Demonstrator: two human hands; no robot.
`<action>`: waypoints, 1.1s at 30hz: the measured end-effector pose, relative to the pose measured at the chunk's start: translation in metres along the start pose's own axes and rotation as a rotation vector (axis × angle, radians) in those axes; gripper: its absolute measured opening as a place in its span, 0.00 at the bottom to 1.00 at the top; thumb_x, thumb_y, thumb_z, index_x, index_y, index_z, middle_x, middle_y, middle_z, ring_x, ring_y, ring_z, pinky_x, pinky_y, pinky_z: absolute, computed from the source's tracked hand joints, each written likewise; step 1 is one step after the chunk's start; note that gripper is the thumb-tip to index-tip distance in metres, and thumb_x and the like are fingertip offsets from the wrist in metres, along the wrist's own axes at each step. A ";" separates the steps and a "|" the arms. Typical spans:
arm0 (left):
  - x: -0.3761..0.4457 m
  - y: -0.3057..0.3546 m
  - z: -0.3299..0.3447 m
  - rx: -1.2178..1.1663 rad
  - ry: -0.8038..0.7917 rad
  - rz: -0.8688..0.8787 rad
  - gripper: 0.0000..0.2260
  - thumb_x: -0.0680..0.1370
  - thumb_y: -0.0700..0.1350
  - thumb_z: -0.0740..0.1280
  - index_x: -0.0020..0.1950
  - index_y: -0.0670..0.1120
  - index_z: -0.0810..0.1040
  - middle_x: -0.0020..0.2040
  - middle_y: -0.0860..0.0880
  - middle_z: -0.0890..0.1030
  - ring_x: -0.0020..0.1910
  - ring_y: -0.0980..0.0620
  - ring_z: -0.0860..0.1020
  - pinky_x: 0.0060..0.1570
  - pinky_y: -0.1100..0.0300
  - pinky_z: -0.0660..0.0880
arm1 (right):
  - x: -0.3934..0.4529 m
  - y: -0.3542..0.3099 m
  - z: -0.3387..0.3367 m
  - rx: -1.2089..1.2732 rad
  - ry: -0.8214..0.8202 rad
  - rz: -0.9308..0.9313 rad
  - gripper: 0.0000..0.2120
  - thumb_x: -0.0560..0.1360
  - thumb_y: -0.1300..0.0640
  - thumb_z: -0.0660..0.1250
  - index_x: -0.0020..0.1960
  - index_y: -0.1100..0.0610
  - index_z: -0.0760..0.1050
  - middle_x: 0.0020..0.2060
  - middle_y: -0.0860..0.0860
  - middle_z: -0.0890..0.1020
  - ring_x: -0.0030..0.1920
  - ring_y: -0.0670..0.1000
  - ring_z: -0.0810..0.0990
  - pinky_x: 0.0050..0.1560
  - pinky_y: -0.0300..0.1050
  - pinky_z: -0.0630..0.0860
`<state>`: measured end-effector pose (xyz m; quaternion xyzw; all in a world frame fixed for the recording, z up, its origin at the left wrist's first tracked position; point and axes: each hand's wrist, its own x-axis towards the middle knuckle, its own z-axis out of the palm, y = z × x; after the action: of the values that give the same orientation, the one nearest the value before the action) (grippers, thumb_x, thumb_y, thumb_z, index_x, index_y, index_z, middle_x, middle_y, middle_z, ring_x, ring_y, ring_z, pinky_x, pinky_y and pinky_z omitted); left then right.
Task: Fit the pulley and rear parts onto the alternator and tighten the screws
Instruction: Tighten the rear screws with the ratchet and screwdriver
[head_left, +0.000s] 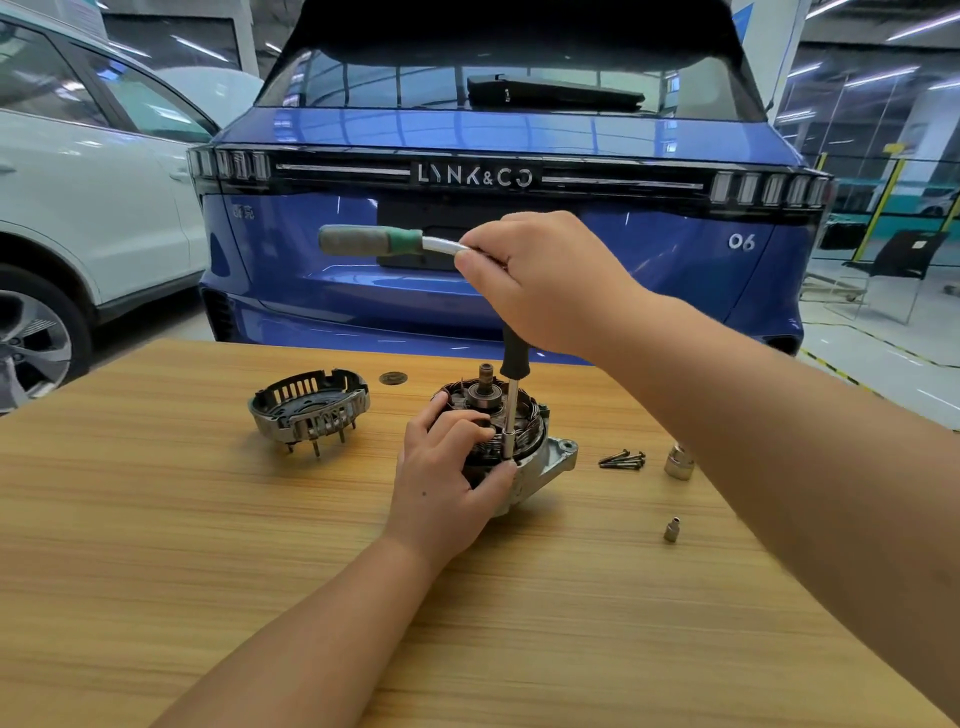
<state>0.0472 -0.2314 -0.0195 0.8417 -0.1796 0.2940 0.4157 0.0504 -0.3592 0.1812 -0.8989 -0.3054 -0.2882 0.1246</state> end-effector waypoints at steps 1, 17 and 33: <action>0.000 0.000 0.000 0.000 -0.003 -0.003 0.14 0.74 0.55 0.69 0.54 0.48 0.80 0.62 0.58 0.77 0.78 0.50 0.57 0.73 0.43 0.59 | 0.003 -0.002 -0.003 0.010 -0.035 0.027 0.19 0.84 0.52 0.57 0.35 0.53 0.68 0.29 0.50 0.70 0.32 0.53 0.69 0.34 0.50 0.65; 0.002 -0.003 -0.001 0.024 -0.011 0.014 0.16 0.74 0.58 0.67 0.55 0.51 0.79 0.61 0.63 0.73 0.77 0.55 0.56 0.71 0.48 0.58 | -0.005 0.022 -0.009 1.610 -0.066 0.934 0.10 0.79 0.55 0.63 0.59 0.54 0.75 0.41 0.46 0.87 0.44 0.52 0.88 0.61 0.64 0.66; 0.001 -0.001 -0.001 0.003 0.000 -0.005 0.15 0.74 0.55 0.69 0.55 0.49 0.80 0.63 0.56 0.78 0.77 0.53 0.56 0.72 0.47 0.57 | -0.032 0.017 0.039 0.199 0.589 -0.059 0.12 0.78 0.65 0.65 0.59 0.63 0.82 0.56 0.57 0.83 0.56 0.59 0.80 0.58 0.52 0.77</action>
<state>0.0481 -0.2304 -0.0189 0.8429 -0.1770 0.2932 0.4150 0.0573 -0.3721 0.1300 -0.7510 -0.3087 -0.5084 0.2868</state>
